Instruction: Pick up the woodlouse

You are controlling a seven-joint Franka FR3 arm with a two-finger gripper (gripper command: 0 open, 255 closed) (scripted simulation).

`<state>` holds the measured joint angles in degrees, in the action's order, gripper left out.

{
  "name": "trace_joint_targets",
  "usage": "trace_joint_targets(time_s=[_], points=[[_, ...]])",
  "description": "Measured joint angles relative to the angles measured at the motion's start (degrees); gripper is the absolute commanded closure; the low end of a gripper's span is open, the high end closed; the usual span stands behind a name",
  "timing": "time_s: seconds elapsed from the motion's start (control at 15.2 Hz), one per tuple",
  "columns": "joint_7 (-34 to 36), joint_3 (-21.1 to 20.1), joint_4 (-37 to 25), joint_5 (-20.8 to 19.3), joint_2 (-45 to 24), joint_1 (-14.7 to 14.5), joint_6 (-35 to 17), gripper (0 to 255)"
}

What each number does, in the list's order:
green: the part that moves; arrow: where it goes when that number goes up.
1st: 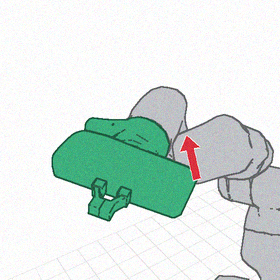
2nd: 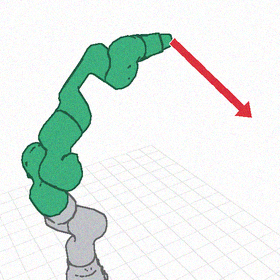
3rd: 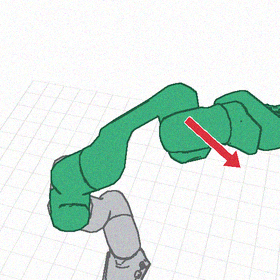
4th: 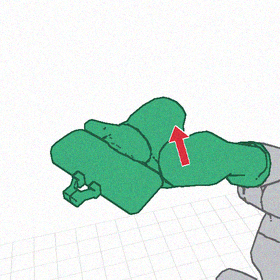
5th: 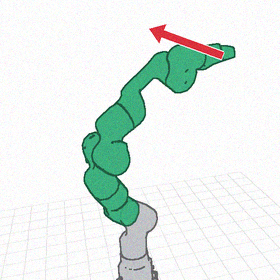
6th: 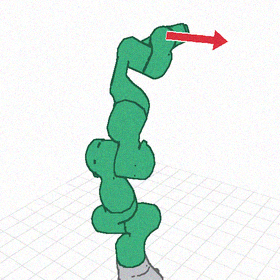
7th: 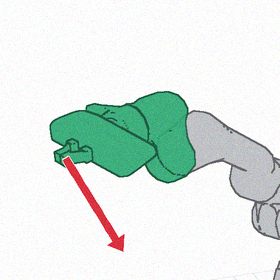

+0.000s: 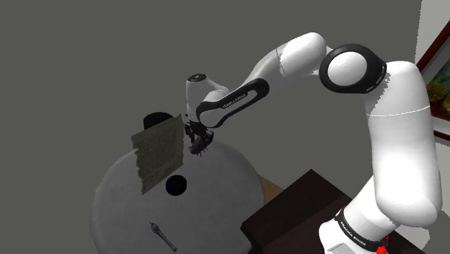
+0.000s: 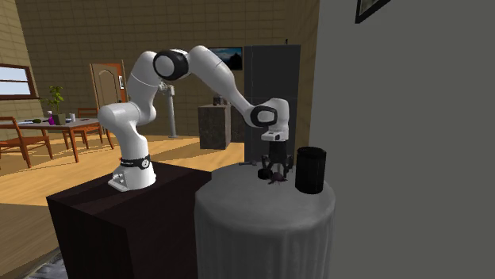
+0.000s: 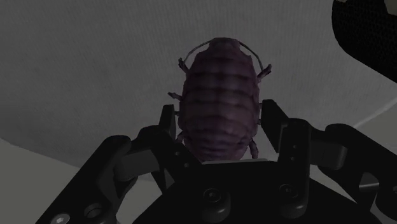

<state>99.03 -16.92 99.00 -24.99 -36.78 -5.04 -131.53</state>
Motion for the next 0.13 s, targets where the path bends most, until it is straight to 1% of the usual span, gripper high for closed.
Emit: trace_joint_targets(time_s=[0.13], points=[[-0.35, -0.24, 0.38, 0.34, 0.97, 0.3, 0.52, 255]])
